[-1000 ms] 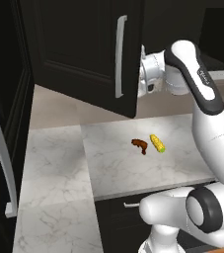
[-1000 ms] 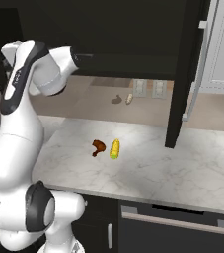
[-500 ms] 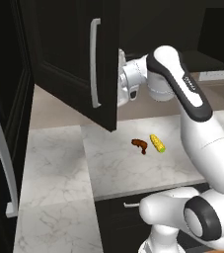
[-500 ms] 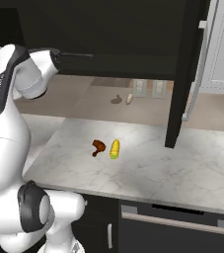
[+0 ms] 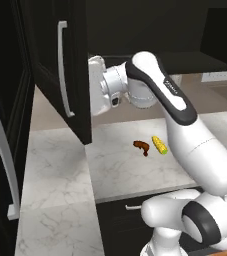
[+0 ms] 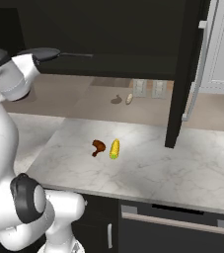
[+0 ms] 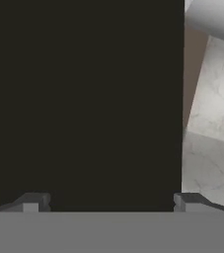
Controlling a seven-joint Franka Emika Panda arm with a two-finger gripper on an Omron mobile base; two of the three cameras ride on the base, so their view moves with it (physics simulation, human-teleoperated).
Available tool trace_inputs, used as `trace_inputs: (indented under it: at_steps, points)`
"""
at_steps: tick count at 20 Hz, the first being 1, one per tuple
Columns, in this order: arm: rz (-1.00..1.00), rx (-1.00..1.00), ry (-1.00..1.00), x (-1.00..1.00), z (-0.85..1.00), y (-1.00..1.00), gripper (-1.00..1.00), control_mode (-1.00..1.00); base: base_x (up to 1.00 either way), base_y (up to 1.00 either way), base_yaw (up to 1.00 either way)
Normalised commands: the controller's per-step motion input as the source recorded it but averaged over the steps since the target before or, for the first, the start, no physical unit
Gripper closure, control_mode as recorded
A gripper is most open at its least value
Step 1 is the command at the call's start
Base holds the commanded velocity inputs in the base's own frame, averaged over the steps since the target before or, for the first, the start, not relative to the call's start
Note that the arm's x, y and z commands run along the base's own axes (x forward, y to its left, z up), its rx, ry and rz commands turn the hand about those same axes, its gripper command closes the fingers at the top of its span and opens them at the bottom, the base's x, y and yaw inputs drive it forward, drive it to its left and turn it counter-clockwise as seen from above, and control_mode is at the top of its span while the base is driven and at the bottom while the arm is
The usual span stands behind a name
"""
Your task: Pick the pan from the cabinet and place it on the stove. Then turn on the stove burner for the pan.
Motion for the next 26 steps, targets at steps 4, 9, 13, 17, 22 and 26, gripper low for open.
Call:
trace_inputs:
  at_steps: [4, 9, 13, 17, 22, 26]
  points:
    - [0.00, 0.00, 0.00, 0.00, -0.07, 0.47, -1.00, -1.00, 0.00, 0.00, 0.00]
    - [0.00, 0.00, 0.00, -0.02, -0.06, 0.46, -1.00, -1.00, 0.00, 0.00, 0.00]
    - [-0.01, 0.00, -0.03, -0.12, -0.02, 0.28, -1.00, -1.00, 0.00, 0.00, 0.00]
    - [0.01, 0.00, 0.00, -0.03, 0.00, 0.00, -1.00, -1.00, 0.00, 0.00, 0.00]
    - [0.03, 0.00, -0.09, -0.01, 0.00, -0.22, -1.00, -1.00, 0.00, 0.00, 0.00]
    - [0.00, 0.00, -0.14, -0.05, 0.00, -0.40, -1.00, -1.00, 0.00, 0.00, 0.00]
